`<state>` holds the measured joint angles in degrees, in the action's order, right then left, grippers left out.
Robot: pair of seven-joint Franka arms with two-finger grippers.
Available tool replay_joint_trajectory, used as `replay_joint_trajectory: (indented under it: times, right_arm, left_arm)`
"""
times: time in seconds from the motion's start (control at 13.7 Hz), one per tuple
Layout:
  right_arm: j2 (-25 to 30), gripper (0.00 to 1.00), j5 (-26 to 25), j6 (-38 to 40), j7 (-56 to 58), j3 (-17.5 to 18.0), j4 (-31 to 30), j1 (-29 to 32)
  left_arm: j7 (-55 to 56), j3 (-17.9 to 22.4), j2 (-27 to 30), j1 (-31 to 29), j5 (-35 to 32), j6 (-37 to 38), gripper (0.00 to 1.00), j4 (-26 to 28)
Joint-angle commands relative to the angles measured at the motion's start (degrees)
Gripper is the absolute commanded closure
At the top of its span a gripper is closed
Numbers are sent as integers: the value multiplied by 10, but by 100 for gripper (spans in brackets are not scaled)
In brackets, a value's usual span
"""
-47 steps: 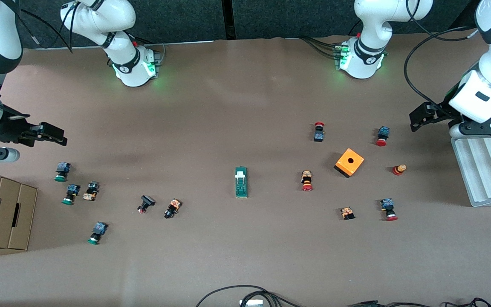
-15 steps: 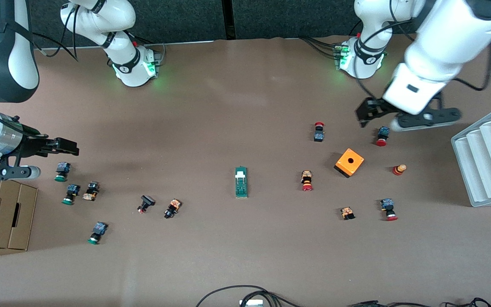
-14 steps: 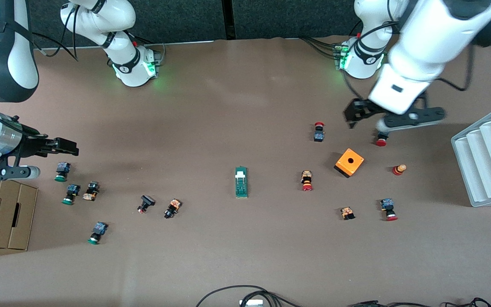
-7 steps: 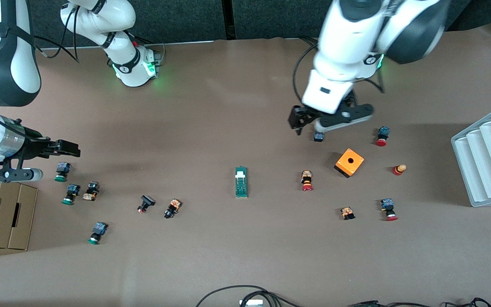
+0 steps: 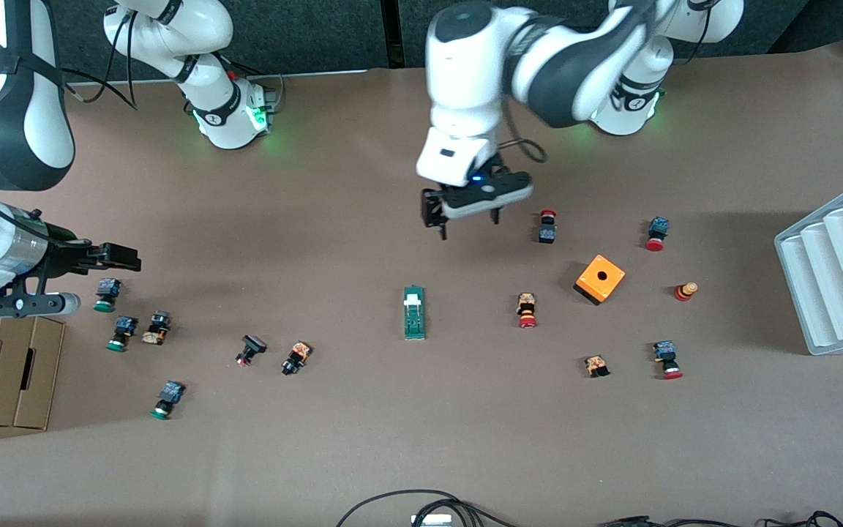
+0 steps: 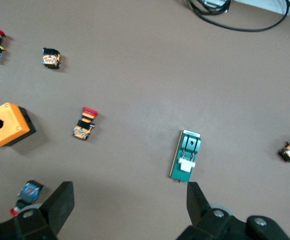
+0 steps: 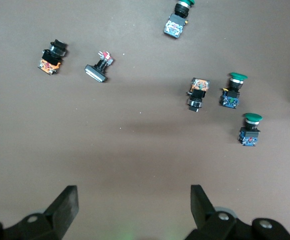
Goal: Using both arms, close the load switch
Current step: 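Move the left gripper over the green load switch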
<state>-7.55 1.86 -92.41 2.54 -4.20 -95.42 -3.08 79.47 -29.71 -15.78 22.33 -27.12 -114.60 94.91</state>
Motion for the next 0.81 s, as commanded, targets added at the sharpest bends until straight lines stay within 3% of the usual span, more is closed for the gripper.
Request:
replay_joint_trajectory:
  times: [0.0, 0.29, 0.73]
  right_arm:
    - [-9, 0, -1, 2, 21, -2, 16, 0]
    - [-10, 1, -2, 2, 21, -2, 16, 0]
    - [-9, 0, -1, 2, 19, -2, 16, 0]
  left_arm:
    - [79, 4, -54, 35, -86, -43, 1, -5]
    - [119, 4, -134, 80, -234, -63, 1, -5]
    - [362, 4, -212, 133, -416, -77, 1, -5]
